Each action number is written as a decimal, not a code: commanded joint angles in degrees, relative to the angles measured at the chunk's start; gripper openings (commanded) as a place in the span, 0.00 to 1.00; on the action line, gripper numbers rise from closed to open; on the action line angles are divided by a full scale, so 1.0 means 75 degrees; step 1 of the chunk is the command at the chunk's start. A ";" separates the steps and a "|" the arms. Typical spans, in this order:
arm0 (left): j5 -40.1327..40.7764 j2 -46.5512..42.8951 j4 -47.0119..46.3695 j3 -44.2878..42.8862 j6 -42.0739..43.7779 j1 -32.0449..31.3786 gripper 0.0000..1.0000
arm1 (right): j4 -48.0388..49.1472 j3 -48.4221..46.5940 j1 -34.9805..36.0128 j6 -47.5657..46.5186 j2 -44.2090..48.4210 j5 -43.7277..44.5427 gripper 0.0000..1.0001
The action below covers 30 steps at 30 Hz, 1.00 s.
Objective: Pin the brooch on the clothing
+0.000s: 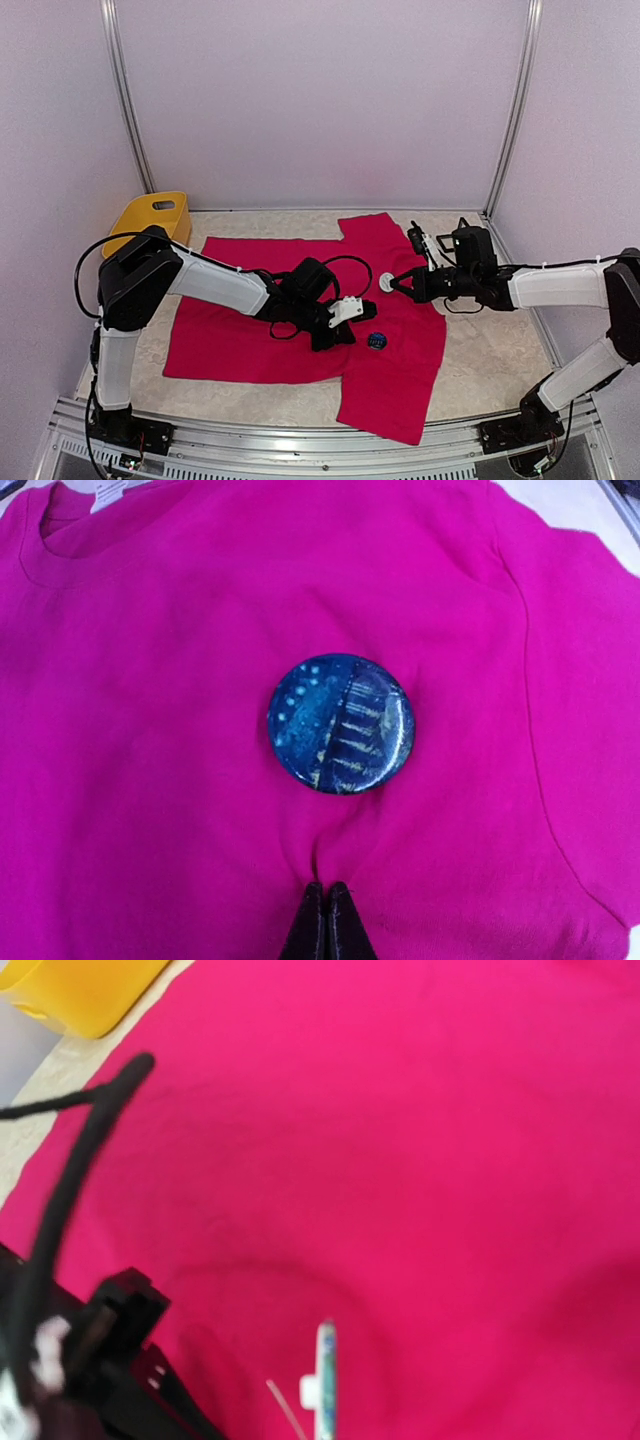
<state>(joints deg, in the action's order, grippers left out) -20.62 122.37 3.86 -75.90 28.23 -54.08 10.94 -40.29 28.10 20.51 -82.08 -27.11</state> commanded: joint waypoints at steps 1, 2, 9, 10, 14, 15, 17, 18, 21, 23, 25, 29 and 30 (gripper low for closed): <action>-0.1072 -0.0544 -0.1209 0.0802 -0.0961 0.0243 0.00 | 0.1105 0.0438 -0.0034 -0.0648 -0.0250 -0.0064 0.00; -0.1285 -0.0630 -0.1482 0.0931 -0.1144 0.0304 0.00 | 0.1310 0.0464 -0.0001 -0.0809 -0.0343 -0.0179 0.00; -0.1919 -0.0955 -0.1763 0.1168 -0.1428 0.0426 0.19 | 0.2346 0.0625 0.0313 -0.1726 -0.0982 -0.0416 0.00; -0.1842 -0.0988 -0.1678 0.1211 -0.1324 0.0426 0.42 | 0.2455 0.0620 0.0319 -0.1737 -0.1080 -0.0489 0.00; -0.1056 -0.1082 -0.1432 0.1390 -0.0739 0.0608 0.62 | 0.2640 0.0551 0.0320 -0.1968 -0.1465 -0.0582 0.00; -0.0952 -0.1008 -0.1222 0.1253 -0.0633 0.0679 0.62 | 0.2761 0.0586 0.0325 -0.2063 -0.1521 -0.0608 0.00; -0.0921 -0.0719 -0.0675 0.0890 -0.0432 0.0733 0.65 | 0.3031 0.0681 0.0372 -0.2306 -0.1613 -0.0584 0.00; -0.0962 -0.0577 -0.0555 0.0792 -0.0399 0.0706 0.66 | 0.3074 0.0705 0.0416 -0.2504 -0.1654 -0.0503 0.00; -0.0786 -0.0333 -0.0691 0.0816 -0.0429 0.0518 0.67 | 0.2870 0.0644 0.0720 -0.3290 -0.1802 -0.0100 0.00; -0.0813 -0.0161 -0.0693 0.0756 -0.0537 0.0464 0.65 | 0.2871 0.0694 0.0913 -0.3645 -0.1849 0.0112 0.00; -0.0818 -0.0060 -0.0741 0.0800 -0.0637 0.0451 0.63 | 0.3061 0.0891 0.1052 -0.3941 -0.1844 0.0347 0.00; -0.0317 -0.0187 -0.1311 0.1314 -0.0744 0.0406 0.46 | 0.3477 0.1374 0.1211 -0.4352 -0.1700 0.0884 0.00; -0.0303 -0.0260 -0.1411 0.1409 -0.0799 0.0403 0.35 | 0.3648 0.1501 0.1252 -0.4436 -0.1687 0.0939 0.00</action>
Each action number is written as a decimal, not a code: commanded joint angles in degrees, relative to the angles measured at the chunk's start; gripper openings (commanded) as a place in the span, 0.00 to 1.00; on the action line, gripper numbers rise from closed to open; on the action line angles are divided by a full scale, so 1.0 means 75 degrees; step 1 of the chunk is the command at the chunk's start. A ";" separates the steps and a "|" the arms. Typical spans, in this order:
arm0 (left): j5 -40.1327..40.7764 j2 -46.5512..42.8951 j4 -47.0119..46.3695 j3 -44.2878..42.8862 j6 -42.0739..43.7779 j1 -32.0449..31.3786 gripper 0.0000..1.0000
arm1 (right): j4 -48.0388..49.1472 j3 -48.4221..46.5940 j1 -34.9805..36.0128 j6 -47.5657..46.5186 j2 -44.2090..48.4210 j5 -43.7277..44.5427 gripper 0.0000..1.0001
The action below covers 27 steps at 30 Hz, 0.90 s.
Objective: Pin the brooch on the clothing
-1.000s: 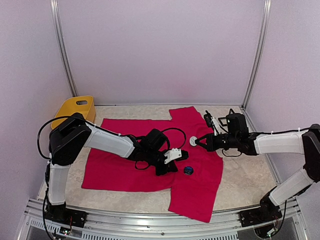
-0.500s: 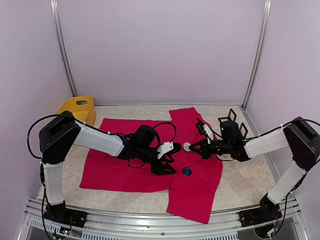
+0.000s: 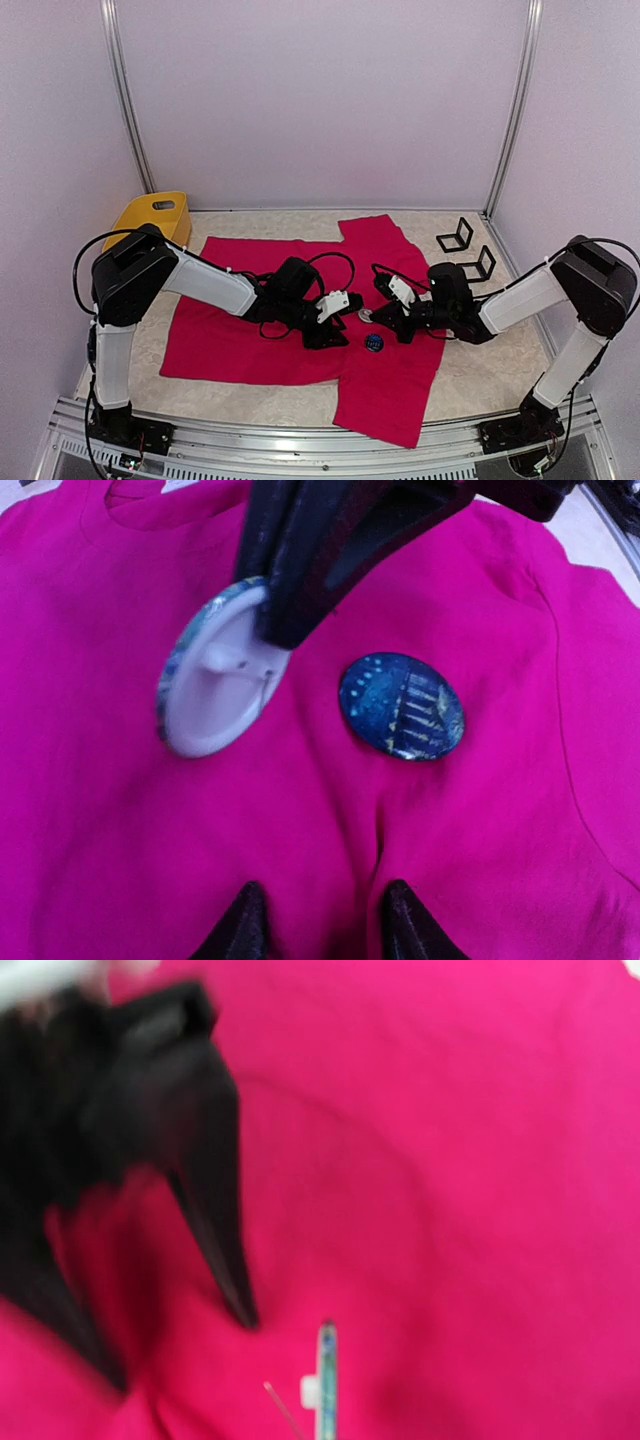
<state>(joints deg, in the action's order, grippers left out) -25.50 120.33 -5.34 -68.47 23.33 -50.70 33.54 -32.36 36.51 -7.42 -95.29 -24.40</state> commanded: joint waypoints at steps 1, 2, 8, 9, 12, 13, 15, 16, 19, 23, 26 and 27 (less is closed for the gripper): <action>0.0307 -0.0045 -0.0280 0.0492 -0.0187 -0.0049 0.25 | 0.0813 0.0552 0.0193 -0.0823 0.0082 0.0659 0.00; 0.0219 -0.0131 -0.0374 0.0562 -0.0239 -0.0048 0.14 | 0.1018 0.0663 0.0278 -0.1015 0.0049 0.0812 0.00; -0.0476 -0.0487 -0.0686 0.0665 -0.0565 -0.0062 0.00 | 0.2727 0.1274 0.0893 -0.1846 -0.0149 0.1528 0.00; -0.0542 -0.0510 -0.0724 0.0663 -0.0619 -0.0052 0.00 | 0.2826 0.1282 0.0911 -0.1955 -0.0205 0.1576 0.00; -0.0763 -0.0666 -0.0858 0.0722 -0.0755 -0.0058 0.00 | 0.2906 0.1206 0.1007 -0.2207 -0.0347 0.1732 0.00; -0.0801 -0.0704 -0.0890 0.0742 -0.0774 -0.0052 0.00 | 0.2959 0.1197 0.1037 -0.2305 -0.0394 0.1758 0.00; -0.0840 -0.0787 -0.0906 0.0750 -0.0790 -0.0048 0.00 | 0.3127 0.1244 0.1116 -0.2526 -0.0506 0.1892 0.00; -0.0858 -0.0806 -0.0905 0.0740 -0.0799 -0.0039 0.00 | 0.3216 0.1269 0.1146 -0.2646 -0.0564 0.1947 0.00; -0.1013 -0.0862 -0.0876 0.0714 -0.0836 -0.0026 0.00 | 0.3241 0.1274 0.1264 -0.2974 -0.0713 0.1991 0.00; -0.1068 -0.0903 -0.0898 0.0703 -0.0849 -0.0026 0.00 | 0.3236 0.1283 0.1515 -0.3350 -0.0904 0.2002 0.00; -0.1070 -0.0916 -0.0916 0.0691 -0.0876 -0.0013 0.00 | 0.3242 0.1316 0.1585 -0.3328 -0.0940 0.1854 0.00; -0.1057 -0.0921 -0.0916 0.0681 -0.0883 -0.0014 0.00 | 0.3272 0.1340 0.1593 -0.3249 -0.0903 0.1758 0.00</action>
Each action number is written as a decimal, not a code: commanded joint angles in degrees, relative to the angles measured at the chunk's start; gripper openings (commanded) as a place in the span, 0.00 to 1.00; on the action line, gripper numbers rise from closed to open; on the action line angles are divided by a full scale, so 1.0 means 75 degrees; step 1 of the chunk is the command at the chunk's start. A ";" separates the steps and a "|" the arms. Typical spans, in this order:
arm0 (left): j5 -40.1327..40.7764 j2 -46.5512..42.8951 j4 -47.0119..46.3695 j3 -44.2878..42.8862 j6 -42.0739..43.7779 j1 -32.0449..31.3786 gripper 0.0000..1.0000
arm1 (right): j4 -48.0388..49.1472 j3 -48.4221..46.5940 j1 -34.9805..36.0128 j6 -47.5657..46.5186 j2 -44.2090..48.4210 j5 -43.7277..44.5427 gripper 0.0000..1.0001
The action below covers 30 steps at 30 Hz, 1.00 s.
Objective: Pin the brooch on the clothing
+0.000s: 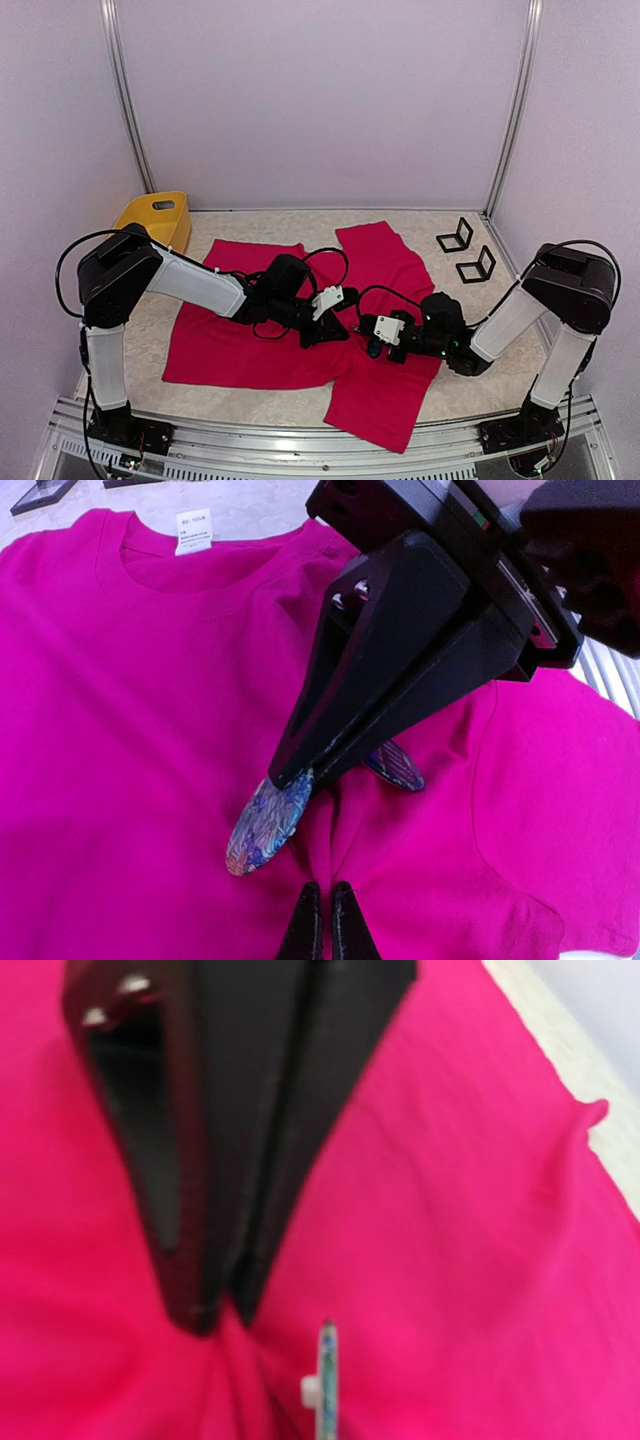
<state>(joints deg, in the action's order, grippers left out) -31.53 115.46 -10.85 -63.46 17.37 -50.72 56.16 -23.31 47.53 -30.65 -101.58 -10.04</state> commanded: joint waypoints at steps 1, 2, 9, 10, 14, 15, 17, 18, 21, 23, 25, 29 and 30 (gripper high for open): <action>-0.0247 -0.0276 -0.0182 0.0023 -0.0102 -0.0005 0.00 | 0.0290 0.0161 0.0124 -0.0065 -0.0015 -0.0276 0.00; -0.0245 -0.0268 -0.0182 0.0024 -0.0111 0.0000 0.00 | 0.0318 0.0188 0.0125 0.0035 0.0045 -0.0404 0.00; -0.0232 -0.0268 -0.0151 0.0059 -0.0097 0.0042 0.01 | 0.0420 0.0272 0.0068 0.0890 0.0208 -0.1385 0.00; -0.0260 -0.0284 -0.0147 0.0065 -0.0085 0.0037 0.09 | 0.0471 0.0272 0.0048 0.1051 0.0202 -0.1417 0.00; -0.0454 -0.0537 -0.0201 0.0311 0.0102 0.0042 0.39 | 0.0722 0.0274 -0.0091 0.1472 0.0185 -0.1469 0.00; -0.0537 -0.0600 -0.0205 0.0370 0.0121 0.0072 0.43 | 0.0732 0.0256 -0.0131 0.1535 0.0192 -0.1545 0.00; -0.0746 -0.0738 -0.0169 0.0417 0.0103 0.0158 0.46 | 0.0728 0.0218 -0.0169 0.1611 0.0197 -0.1692 0.00; -0.0849 -0.0810 -0.0135 0.0413 0.0090 0.0232 0.46 | 0.0727 0.0208 -0.0190 0.1643 0.0202 -0.1763 0.00; -0.0917 -0.0907 -0.0089 0.0377 0.0078 0.0325 0.46 | 0.0737 0.0157 -0.0228 0.1753 0.0237 -0.1959 0.00; -0.0875 -0.0862 -0.0004 0.0323 0.0147 0.0330 0.43 | 0.0778 0.0132 -0.0265 0.1844 0.0232 -0.2039 0.00; -0.0873 -0.0715 0.0217 0.0200 0.0225 0.0312 0.38 | 0.0870 0.0132 -0.0300 0.1967 0.0240 -0.2082 0.00; -0.0752 -0.0545 0.0357 0.0147 0.0424 0.0175 0.36 | 0.0947 0.0158 -0.0336 0.2108 0.0235 -0.2172 0.00; -0.0673 -0.0519 0.0347 0.0127 0.0446 0.0131 0.36 | 0.0959 0.0155 -0.0343 0.2116 0.0233 -0.2201 0.00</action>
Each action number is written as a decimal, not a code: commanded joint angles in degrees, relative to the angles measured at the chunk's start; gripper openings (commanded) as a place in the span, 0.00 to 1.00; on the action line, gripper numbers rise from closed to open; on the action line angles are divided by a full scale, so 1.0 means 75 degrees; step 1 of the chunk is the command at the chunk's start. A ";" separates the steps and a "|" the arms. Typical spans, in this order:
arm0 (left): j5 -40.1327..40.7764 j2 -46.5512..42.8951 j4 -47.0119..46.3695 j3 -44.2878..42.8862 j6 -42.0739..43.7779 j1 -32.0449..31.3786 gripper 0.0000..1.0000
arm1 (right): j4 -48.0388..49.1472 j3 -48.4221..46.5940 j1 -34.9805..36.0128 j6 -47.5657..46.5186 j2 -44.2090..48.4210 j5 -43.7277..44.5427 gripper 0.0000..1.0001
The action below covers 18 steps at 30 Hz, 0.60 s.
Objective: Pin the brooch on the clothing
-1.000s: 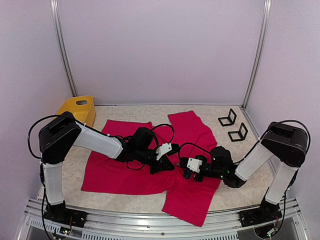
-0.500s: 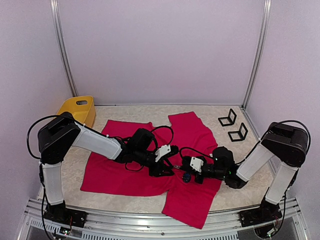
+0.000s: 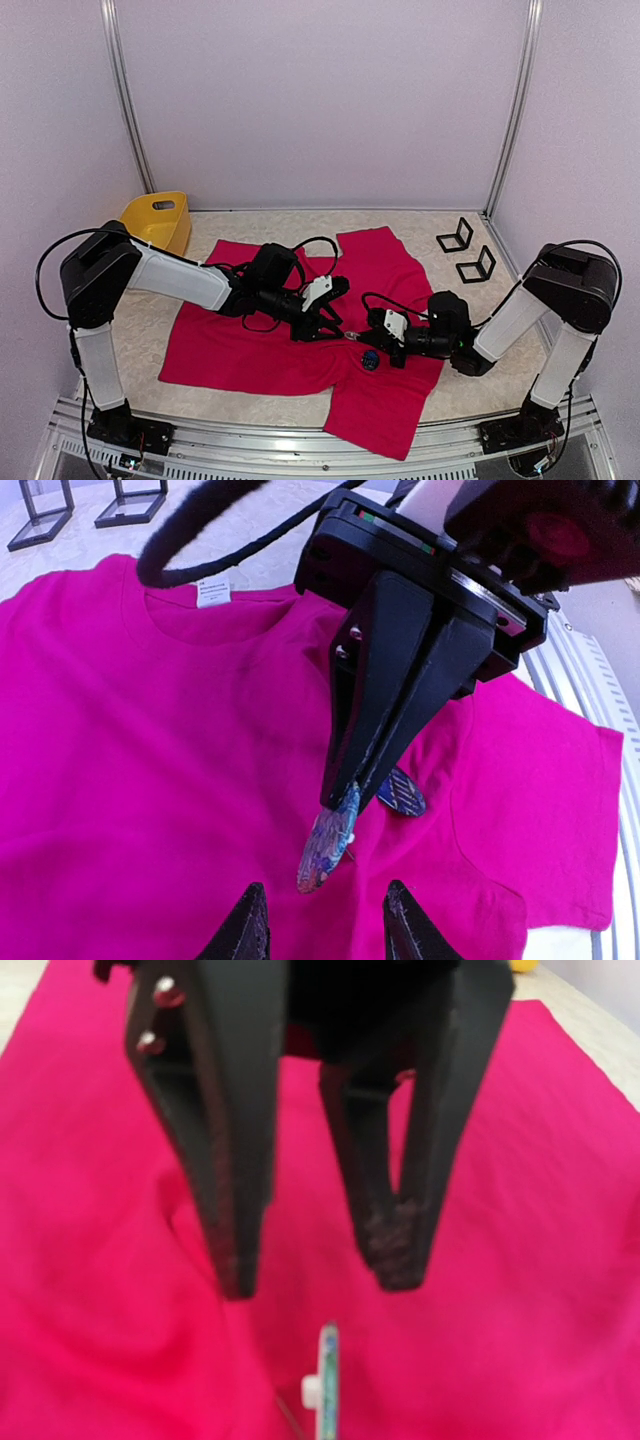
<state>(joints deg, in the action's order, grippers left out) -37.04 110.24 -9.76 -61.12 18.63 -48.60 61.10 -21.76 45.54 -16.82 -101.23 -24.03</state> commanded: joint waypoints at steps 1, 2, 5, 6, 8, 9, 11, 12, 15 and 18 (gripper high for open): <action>0.0117 0.0201 0.0200 -0.0228 0.0289 -0.0198 0.36 | 0.0327 -0.0052 -0.0070 0.0275 0.0178 -0.0361 0.00; 0.0174 0.0256 0.0216 -0.0299 0.0292 -0.0226 0.34 | 0.0339 -0.0051 -0.0075 0.0271 0.0168 -0.0400 0.00; 0.0255 0.0401 0.0229 -0.0460 0.0224 -0.0258 0.26 | 0.0310 -0.0064 -0.0067 0.0225 0.0161 -0.0468 0.00; 0.0269 0.0415 0.0205 -0.0482 0.0193 -0.0261 0.23 | 0.0297 -0.0070 -0.0064 0.0214 0.0170 -0.0485 0.00; 0.0315 0.0421 0.0211 -0.0530 0.0187 -0.0274 0.19 | 0.0264 -0.0075 -0.0068 0.0188 0.0194 -0.0524 0.00; 0.0322 0.0414 0.0201 -0.0544 0.0187 -0.0281 0.17 | 0.0249 -0.0075 -0.0083 0.0172 0.0202 -0.0546 0.00; 0.0313 0.0388 0.0200 -0.0551 0.0187 -0.0281 0.13 | 0.0236 -0.0081 -0.0063 0.0160 0.0211 -0.0586 0.00; 0.0320 0.0390 0.0216 -0.0557 0.0182 -0.0282 0.11 | 0.0236 -0.0086 -0.0077 0.0160 0.0209 -0.0602 0.00; 0.0309 0.0386 0.0317 -0.0551 0.0199 -0.0282 0.00 | 0.0185 -0.0133 -0.0089 0.0149 0.0200 -0.0567 0.00; 0.0305 0.0289 0.0414 -0.0525 0.0158 -0.0282 0.00 | -0.0113 -0.0160 -0.0086 0.0134 0.0272 -0.0343 0.00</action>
<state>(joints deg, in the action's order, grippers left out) -35.40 112.60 -7.68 -64.05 20.25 -50.76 60.75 -21.87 44.71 -15.55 -101.23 -26.15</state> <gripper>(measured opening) 0.008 0.006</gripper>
